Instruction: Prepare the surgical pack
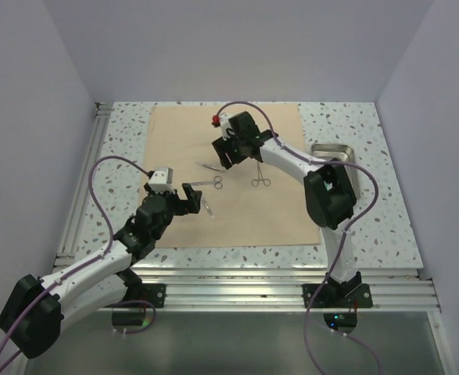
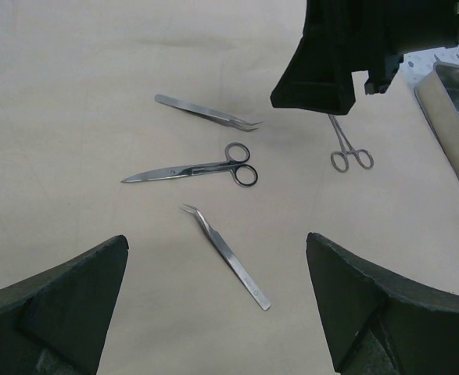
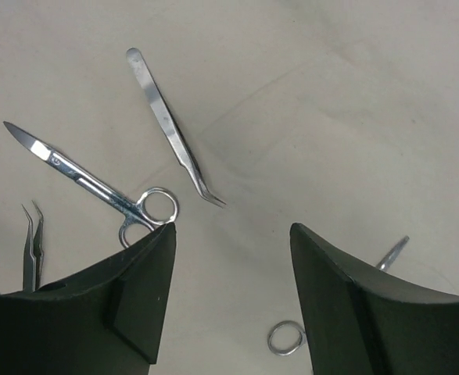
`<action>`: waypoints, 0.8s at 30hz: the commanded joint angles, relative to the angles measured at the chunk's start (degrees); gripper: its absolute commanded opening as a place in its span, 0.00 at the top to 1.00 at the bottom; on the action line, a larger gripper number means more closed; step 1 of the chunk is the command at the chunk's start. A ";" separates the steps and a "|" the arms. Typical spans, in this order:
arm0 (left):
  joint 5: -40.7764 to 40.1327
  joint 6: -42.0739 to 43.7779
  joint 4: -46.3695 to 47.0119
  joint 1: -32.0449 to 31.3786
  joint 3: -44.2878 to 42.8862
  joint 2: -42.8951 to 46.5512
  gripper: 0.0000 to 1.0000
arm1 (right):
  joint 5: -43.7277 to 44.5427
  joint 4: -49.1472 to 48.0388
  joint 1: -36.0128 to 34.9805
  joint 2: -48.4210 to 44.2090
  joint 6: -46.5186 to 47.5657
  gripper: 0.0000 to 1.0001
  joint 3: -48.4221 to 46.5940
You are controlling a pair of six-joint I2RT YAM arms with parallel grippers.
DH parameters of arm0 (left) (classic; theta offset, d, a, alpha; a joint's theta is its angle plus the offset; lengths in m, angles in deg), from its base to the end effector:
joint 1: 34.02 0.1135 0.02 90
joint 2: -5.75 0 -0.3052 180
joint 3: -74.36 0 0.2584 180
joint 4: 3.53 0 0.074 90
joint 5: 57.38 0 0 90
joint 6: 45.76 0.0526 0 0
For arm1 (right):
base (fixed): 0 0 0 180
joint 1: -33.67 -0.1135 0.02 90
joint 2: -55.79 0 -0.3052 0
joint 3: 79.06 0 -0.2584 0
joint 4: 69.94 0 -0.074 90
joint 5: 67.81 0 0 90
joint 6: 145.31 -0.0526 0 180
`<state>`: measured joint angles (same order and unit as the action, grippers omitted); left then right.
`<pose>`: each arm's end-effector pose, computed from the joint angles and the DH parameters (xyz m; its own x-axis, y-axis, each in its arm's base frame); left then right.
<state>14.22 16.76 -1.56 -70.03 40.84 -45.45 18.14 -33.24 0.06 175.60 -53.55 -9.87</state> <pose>0.1669 -0.1008 0.2393 -0.3383 -0.2954 -0.8935 0.1758 0.9129 -0.3684 0.4271 0.2883 0.2474 -0.5775 -0.4207 -0.6996 -0.6113 0.7909 0.0291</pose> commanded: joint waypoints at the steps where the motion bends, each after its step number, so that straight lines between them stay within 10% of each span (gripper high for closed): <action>1: -2.96 -0.81 1.30 0.24 -0.29 0.66 0.00 | -5.34 3.09 -1.37 3.67 7.80 0.36 -6.49; 16: -3.84 -0.73 0.60 0.33 -0.56 0.66 0.00 | -4.47 11.89 -4.19 18.61 13.88 0.44 -23.02; 24: -3.49 -0.55 0.69 0.33 -0.64 0.49 0.00 | -3.94 10.93 -4.36 18.71 13.54 0.85 -22.42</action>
<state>11.56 16.71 -1.82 -70.03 40.84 -45.38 13.88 -22.86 -3.96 195.03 -40.39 -30.89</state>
